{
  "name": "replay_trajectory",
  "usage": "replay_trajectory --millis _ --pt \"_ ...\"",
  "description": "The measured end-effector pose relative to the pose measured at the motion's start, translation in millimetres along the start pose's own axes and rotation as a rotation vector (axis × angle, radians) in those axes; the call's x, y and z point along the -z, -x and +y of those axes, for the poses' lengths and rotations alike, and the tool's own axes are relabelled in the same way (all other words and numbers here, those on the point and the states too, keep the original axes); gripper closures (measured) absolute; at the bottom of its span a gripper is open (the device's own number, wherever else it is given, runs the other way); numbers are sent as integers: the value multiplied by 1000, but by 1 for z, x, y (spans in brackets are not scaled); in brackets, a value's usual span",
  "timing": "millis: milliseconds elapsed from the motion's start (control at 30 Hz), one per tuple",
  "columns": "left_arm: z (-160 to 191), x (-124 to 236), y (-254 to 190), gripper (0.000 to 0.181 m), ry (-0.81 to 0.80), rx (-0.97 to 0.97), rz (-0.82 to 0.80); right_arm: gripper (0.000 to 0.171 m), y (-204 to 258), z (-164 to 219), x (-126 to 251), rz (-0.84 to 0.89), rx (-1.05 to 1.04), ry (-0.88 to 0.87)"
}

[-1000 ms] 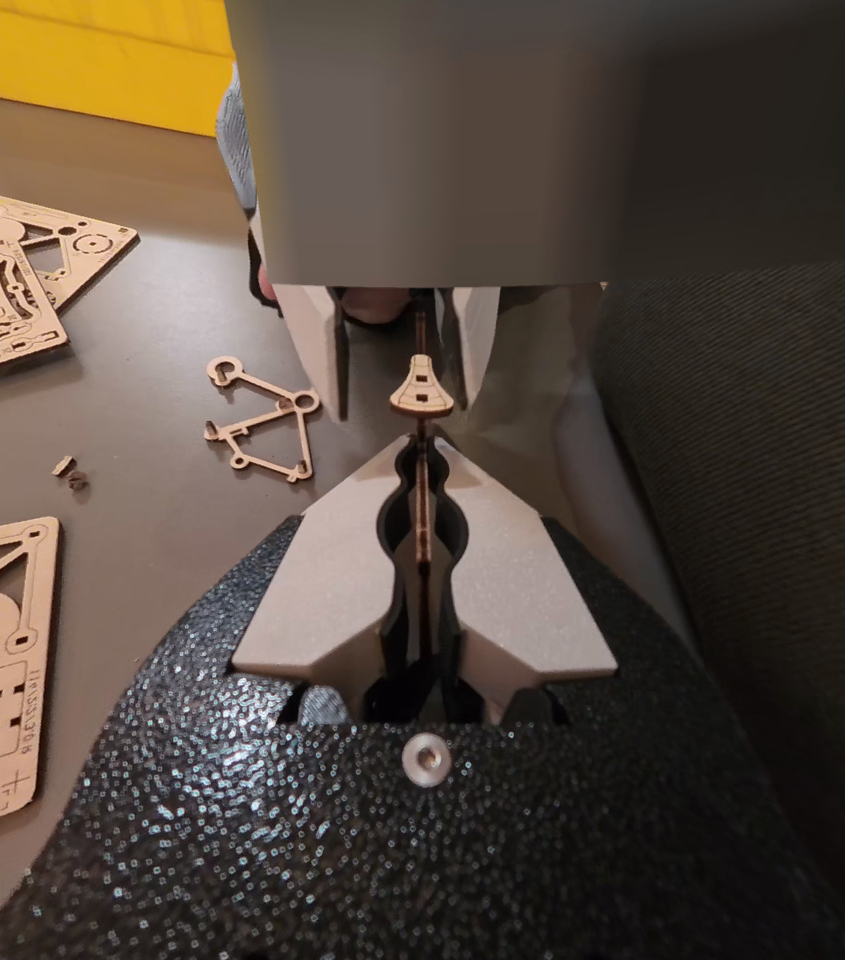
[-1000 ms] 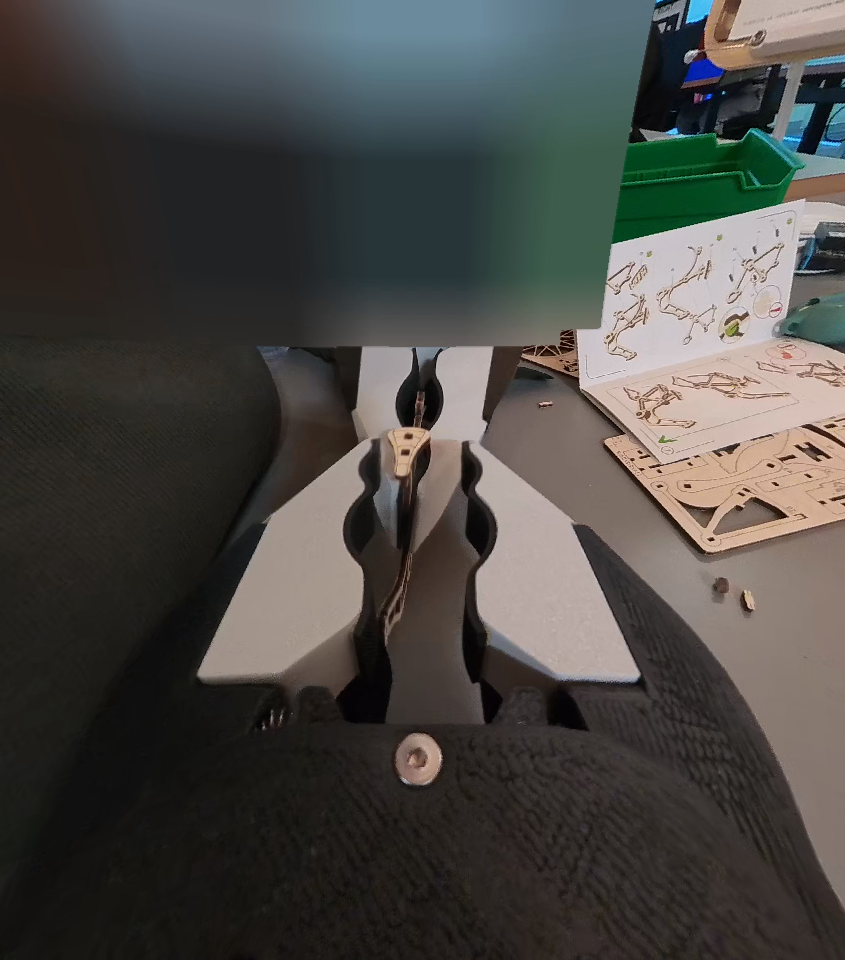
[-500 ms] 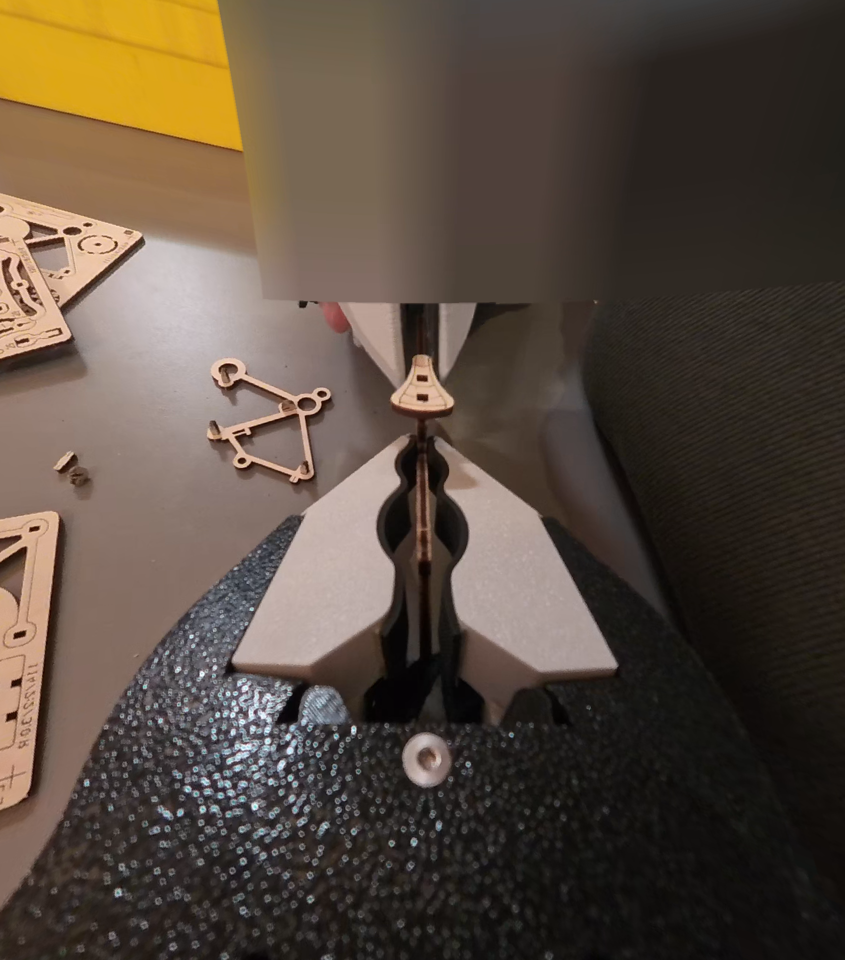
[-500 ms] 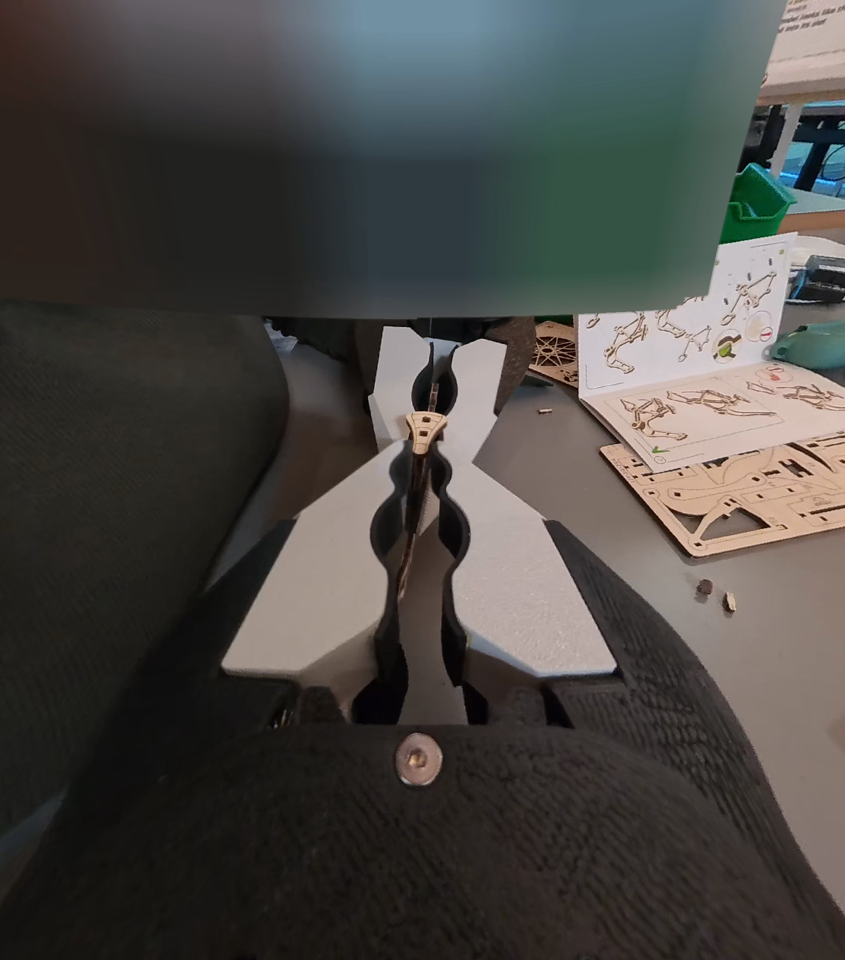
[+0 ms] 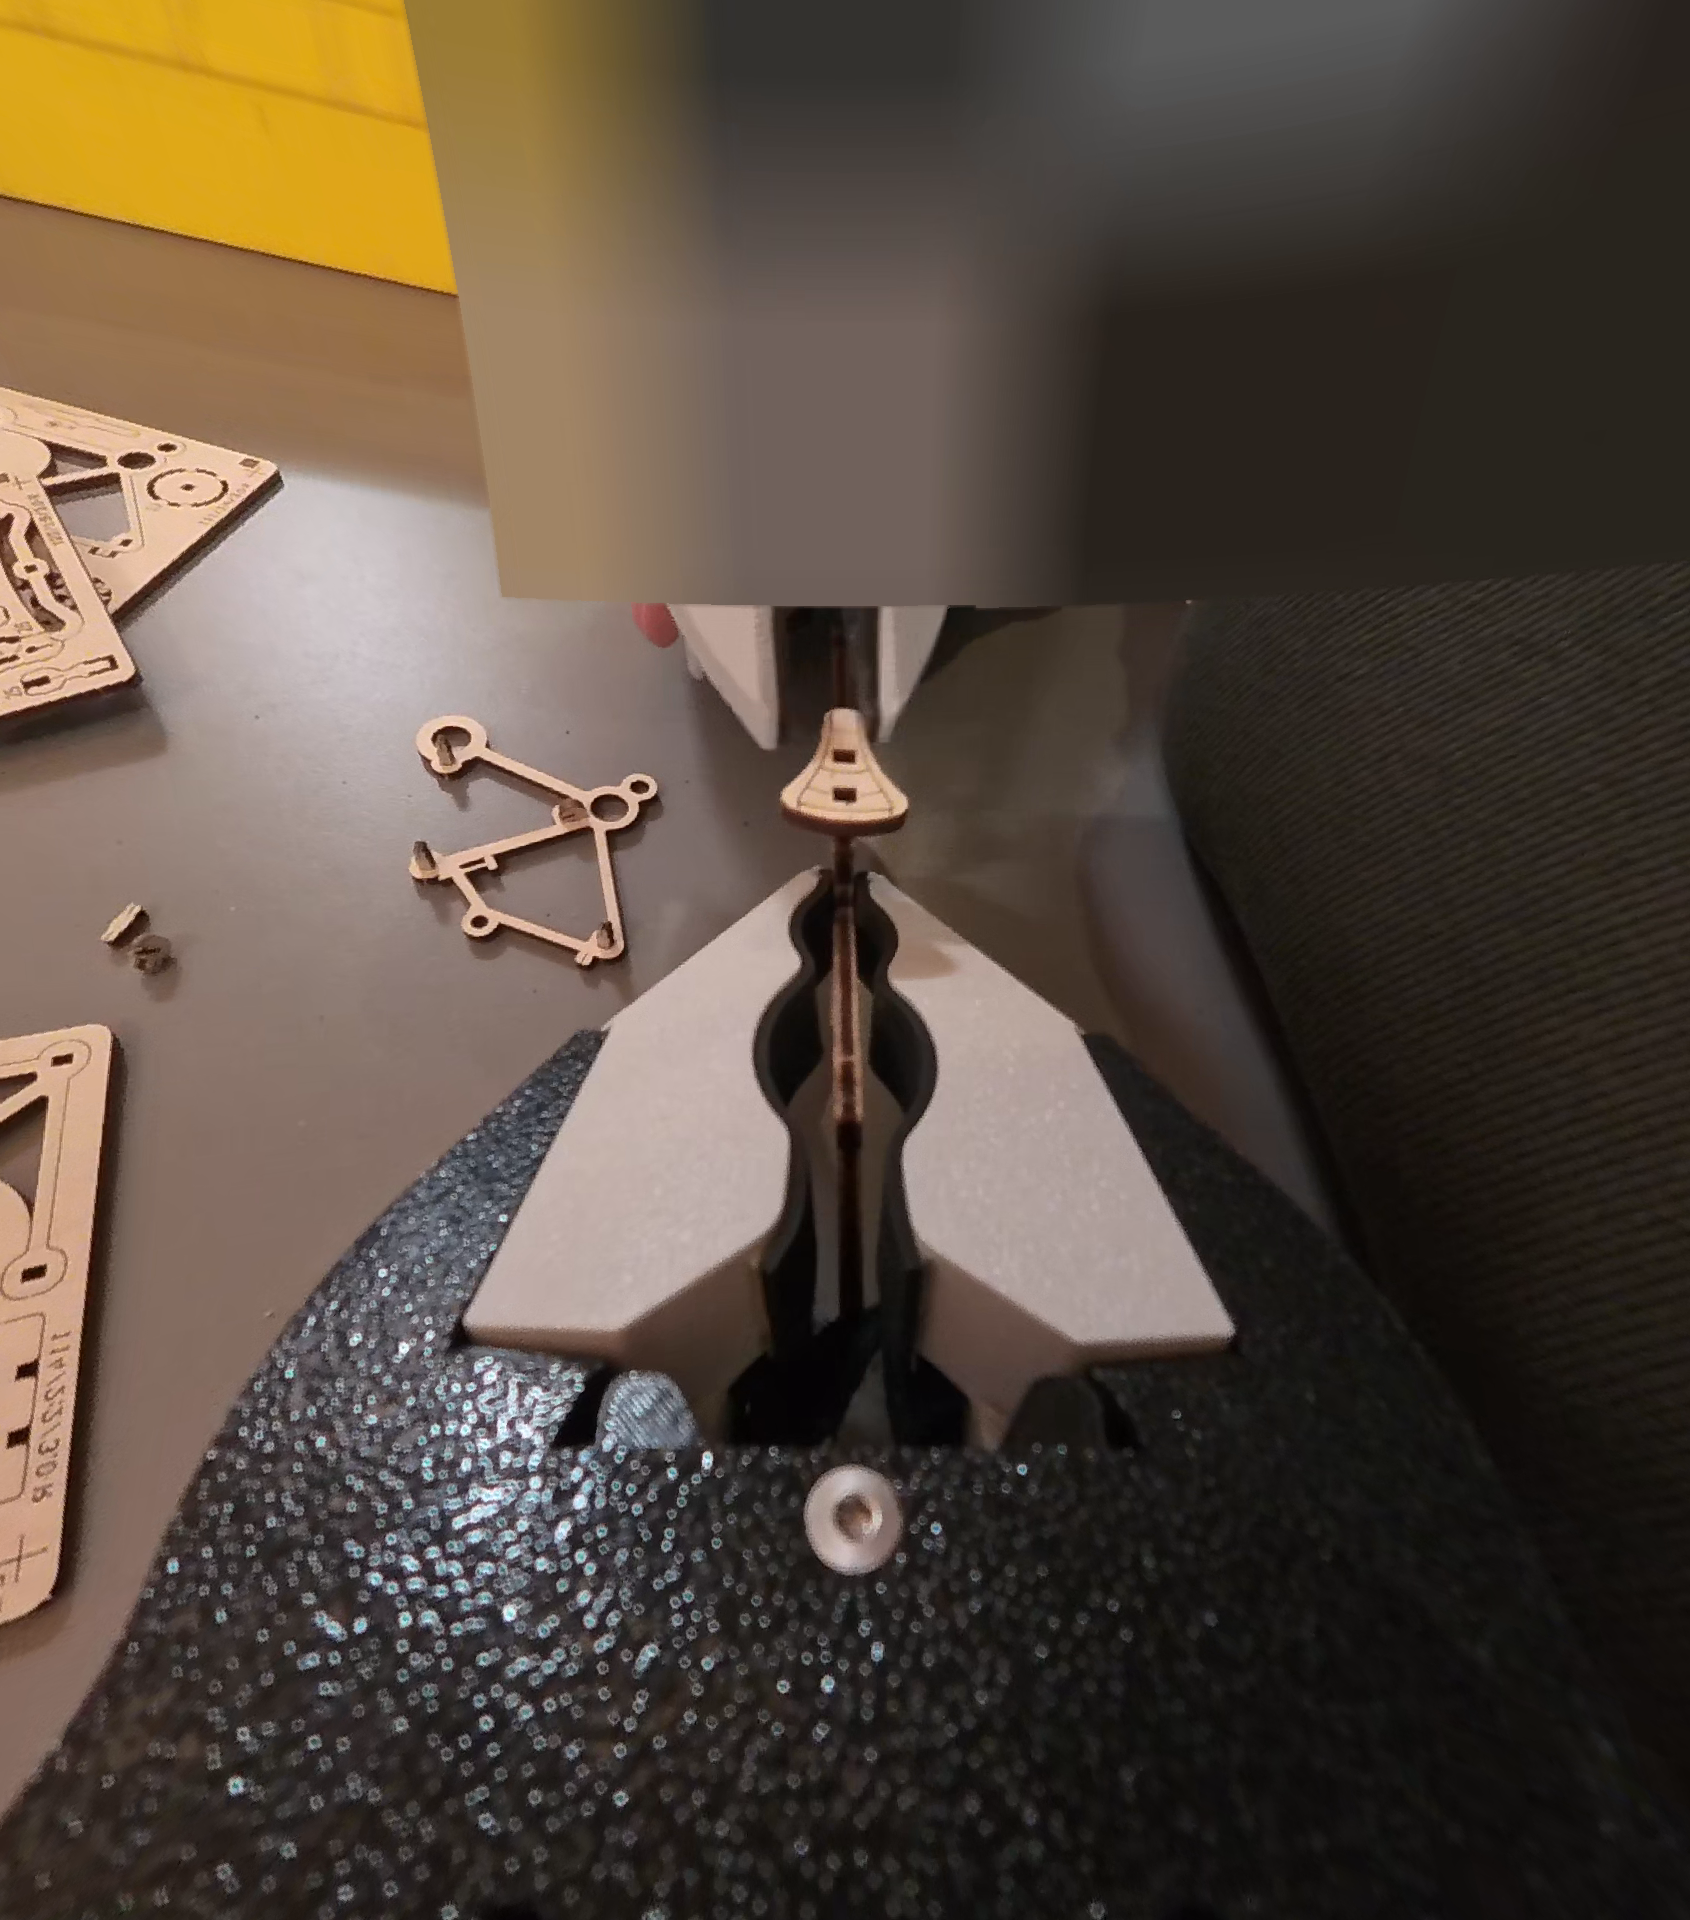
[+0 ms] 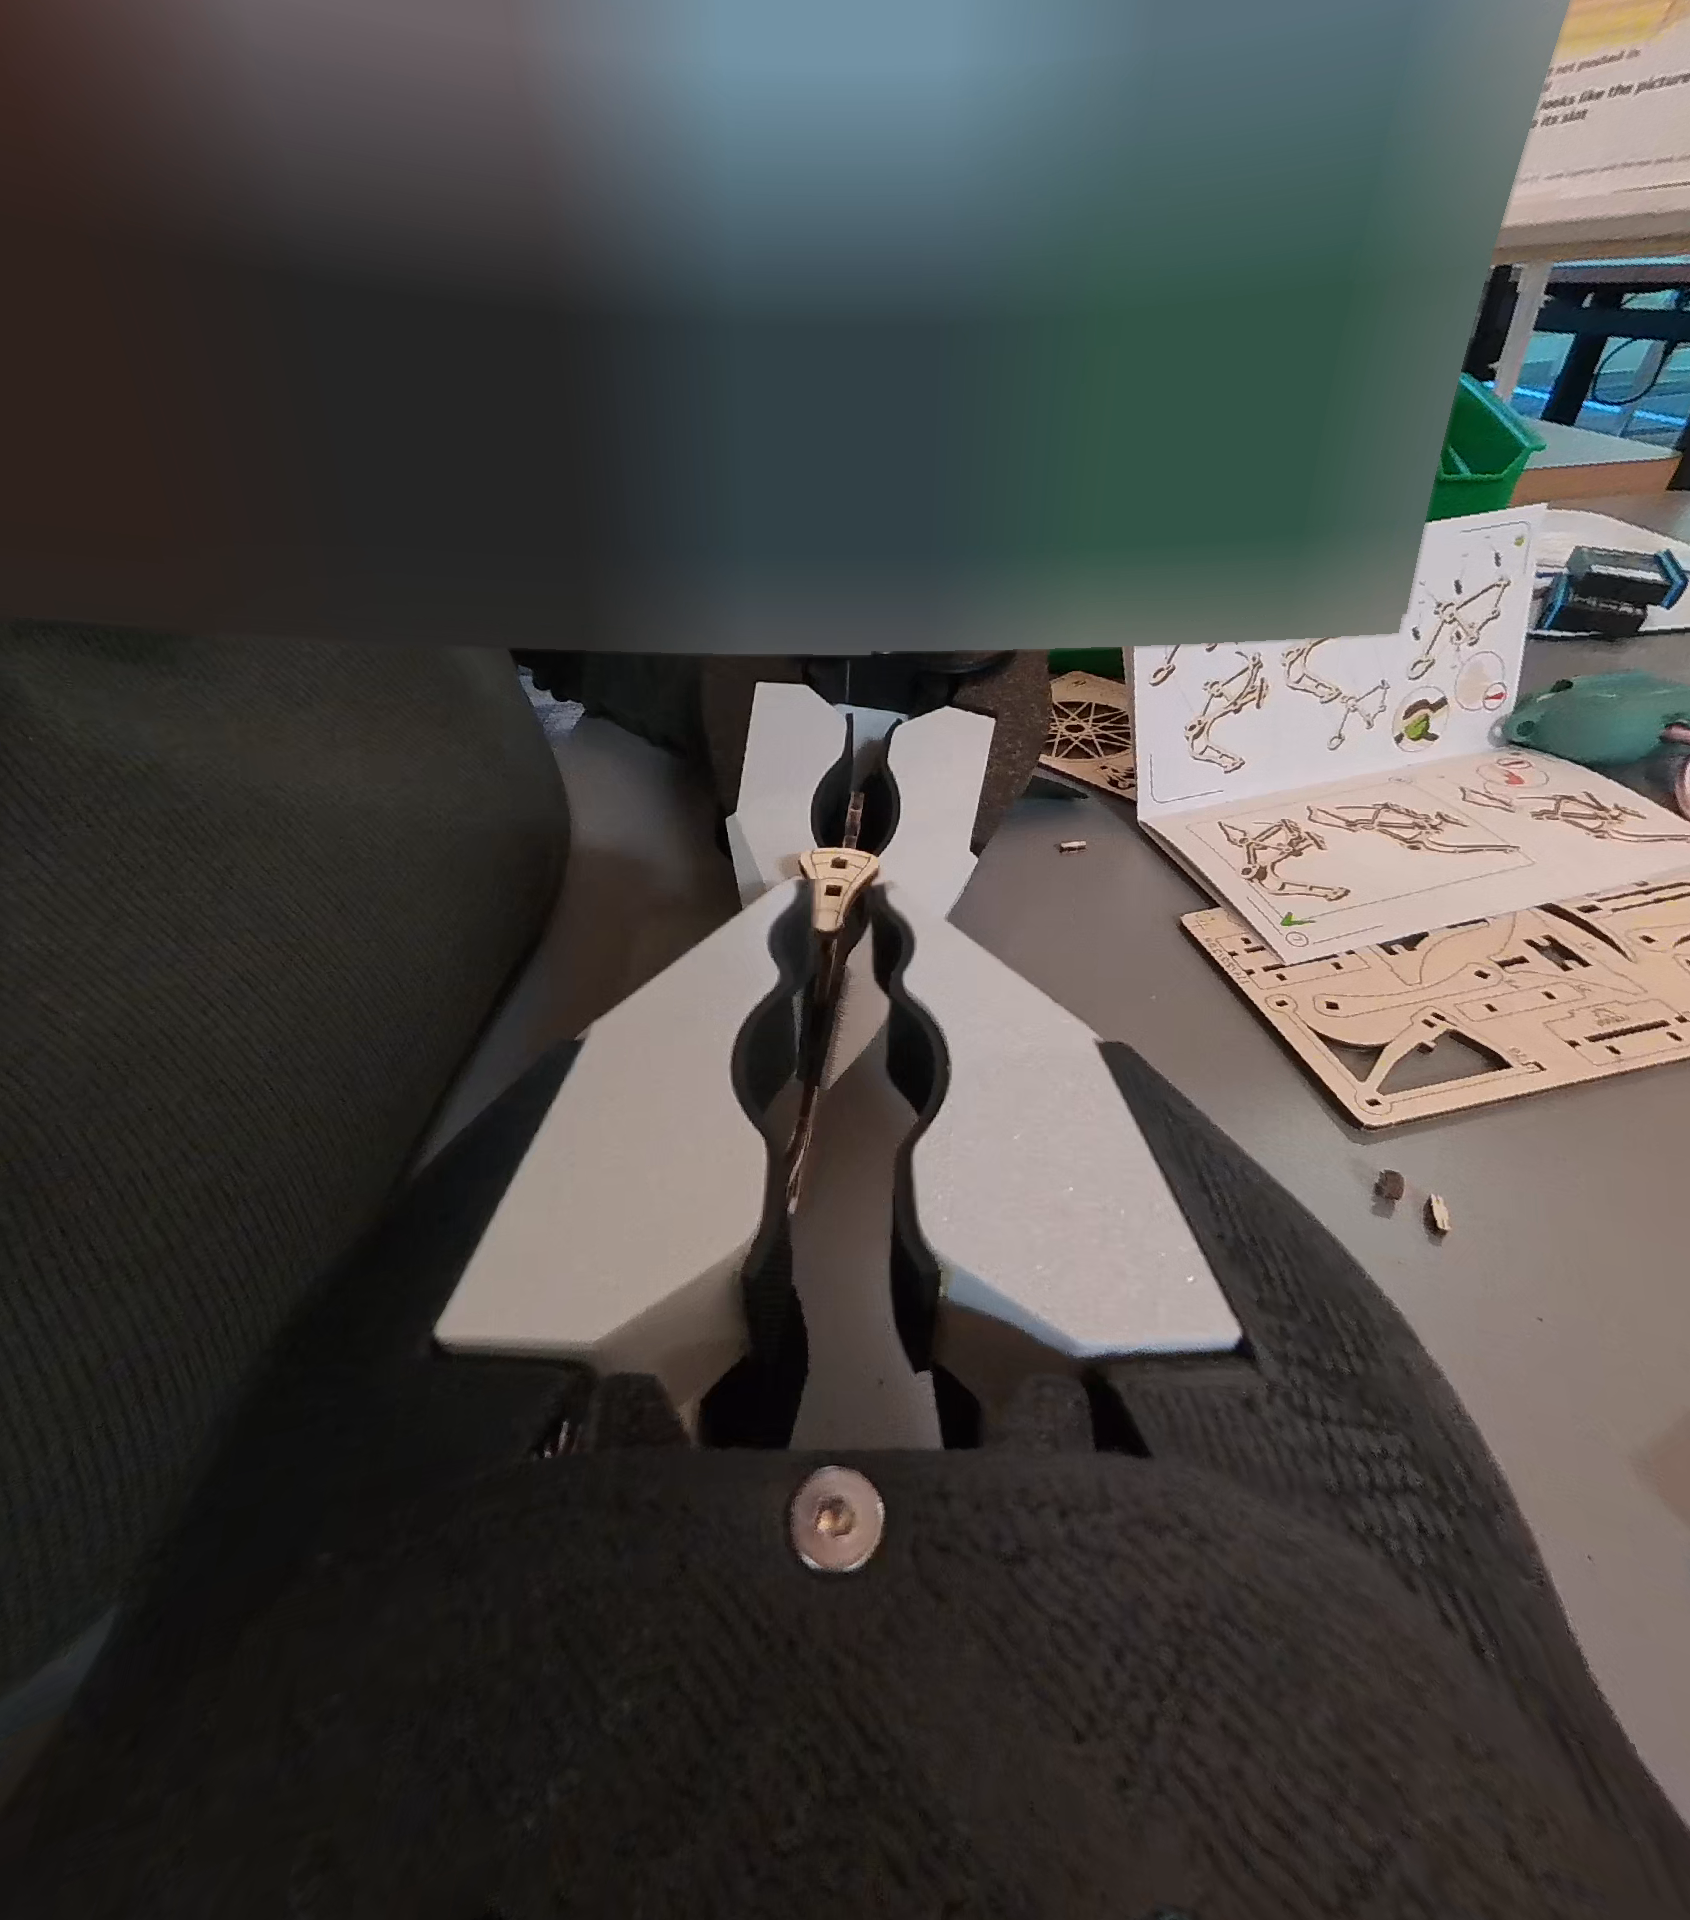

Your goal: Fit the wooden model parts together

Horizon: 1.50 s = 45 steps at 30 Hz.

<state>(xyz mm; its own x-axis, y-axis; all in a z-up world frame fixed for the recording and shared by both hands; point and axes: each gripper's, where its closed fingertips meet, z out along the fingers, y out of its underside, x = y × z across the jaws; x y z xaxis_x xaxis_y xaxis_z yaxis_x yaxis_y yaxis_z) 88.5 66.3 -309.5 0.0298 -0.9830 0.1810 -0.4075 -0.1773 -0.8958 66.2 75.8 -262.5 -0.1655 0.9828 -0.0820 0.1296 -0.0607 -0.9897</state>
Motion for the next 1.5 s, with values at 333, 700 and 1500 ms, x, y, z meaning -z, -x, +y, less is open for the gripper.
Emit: replay_trajectory --millis 333,700,1500 --pt "-1 1 1 181 -12 1 -4 167 0 3 -3 6 17 20" --pt "-4 3 -2 181 -36 -21 -6 168 2 2 -4 8 36 12" --pt "0 0 1 181 -1 -31 -44 166 1 5 -2 13 12 83"
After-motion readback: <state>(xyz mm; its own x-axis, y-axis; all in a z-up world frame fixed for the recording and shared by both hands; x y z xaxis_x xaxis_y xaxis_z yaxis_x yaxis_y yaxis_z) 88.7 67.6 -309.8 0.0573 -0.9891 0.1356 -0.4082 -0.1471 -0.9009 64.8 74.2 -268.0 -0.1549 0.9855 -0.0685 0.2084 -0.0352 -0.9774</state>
